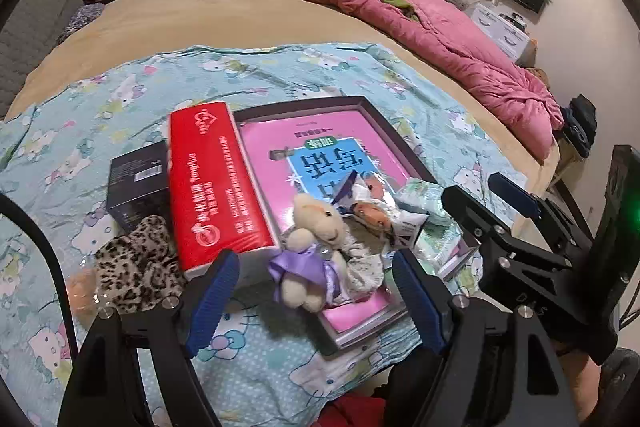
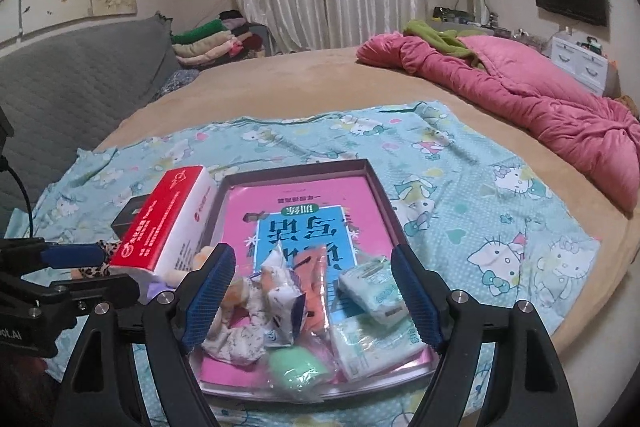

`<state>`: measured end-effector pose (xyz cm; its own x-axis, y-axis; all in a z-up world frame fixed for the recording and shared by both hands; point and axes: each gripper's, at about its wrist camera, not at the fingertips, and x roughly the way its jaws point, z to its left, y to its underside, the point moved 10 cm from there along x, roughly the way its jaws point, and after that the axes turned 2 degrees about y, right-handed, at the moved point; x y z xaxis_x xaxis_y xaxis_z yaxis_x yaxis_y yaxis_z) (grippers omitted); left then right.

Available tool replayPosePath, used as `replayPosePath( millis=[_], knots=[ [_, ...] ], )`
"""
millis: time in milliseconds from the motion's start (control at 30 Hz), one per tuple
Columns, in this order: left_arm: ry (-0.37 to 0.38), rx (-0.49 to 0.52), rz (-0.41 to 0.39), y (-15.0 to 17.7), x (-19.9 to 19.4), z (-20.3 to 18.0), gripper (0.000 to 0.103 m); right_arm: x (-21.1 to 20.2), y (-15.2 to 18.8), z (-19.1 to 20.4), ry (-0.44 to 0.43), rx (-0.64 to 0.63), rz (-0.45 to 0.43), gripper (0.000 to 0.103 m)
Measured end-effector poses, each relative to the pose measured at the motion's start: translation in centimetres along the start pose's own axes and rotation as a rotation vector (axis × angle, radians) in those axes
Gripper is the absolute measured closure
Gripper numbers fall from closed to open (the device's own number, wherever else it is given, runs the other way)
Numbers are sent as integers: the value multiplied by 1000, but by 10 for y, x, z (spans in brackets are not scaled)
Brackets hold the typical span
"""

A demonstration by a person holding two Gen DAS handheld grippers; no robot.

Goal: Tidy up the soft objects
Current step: 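Move both open grippers toward the leopard scrunchie and bagged orange ball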

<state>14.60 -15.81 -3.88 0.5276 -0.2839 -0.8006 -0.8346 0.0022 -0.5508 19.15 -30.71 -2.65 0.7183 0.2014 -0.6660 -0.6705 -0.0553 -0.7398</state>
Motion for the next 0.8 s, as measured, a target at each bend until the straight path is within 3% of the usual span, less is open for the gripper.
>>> replayPosePath(
  millis=[467,800],
  knots=[
    [-39,-25,-14,12,-23,26,25,-15,-6,28,-57,3,-12,19],
    [-104,-74,-36,16,-52,70,25,-27,-15,50,-127,23,-20,18]
  ],
)
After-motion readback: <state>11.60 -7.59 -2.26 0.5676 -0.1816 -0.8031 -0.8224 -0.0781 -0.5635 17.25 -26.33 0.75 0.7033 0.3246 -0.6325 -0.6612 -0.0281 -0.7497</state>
